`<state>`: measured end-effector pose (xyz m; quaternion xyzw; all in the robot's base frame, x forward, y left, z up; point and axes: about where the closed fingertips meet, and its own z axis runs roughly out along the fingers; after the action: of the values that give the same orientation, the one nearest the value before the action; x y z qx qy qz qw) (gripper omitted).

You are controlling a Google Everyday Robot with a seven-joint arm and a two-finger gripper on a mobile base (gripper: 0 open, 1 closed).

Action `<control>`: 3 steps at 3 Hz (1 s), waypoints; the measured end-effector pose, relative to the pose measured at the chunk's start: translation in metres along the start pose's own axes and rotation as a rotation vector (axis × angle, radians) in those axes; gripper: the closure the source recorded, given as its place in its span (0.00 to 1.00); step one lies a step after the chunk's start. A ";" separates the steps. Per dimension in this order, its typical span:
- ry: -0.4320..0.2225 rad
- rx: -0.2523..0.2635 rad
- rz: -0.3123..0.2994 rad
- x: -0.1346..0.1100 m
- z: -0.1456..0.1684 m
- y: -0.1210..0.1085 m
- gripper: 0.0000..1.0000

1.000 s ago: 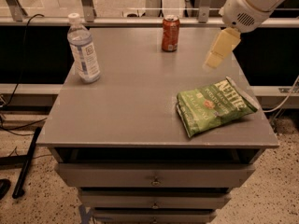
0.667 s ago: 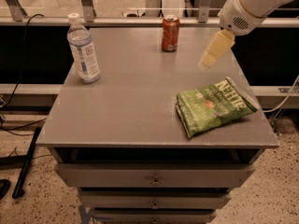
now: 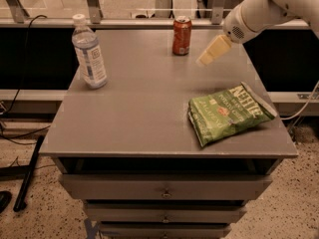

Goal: Move coke can near green jalapeno chip bag

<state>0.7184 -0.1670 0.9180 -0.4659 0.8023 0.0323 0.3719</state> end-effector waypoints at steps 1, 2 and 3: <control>-0.102 0.007 0.076 -0.011 0.034 -0.019 0.00; -0.205 0.019 0.120 -0.026 0.063 -0.036 0.00; -0.280 0.029 0.161 -0.035 0.086 -0.053 0.00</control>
Offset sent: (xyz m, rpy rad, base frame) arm 0.1176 0.0336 -0.0188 0.3551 -0.1668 -0.0531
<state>0.8185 -0.1371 0.8935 -0.3855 0.7778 0.1148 0.4830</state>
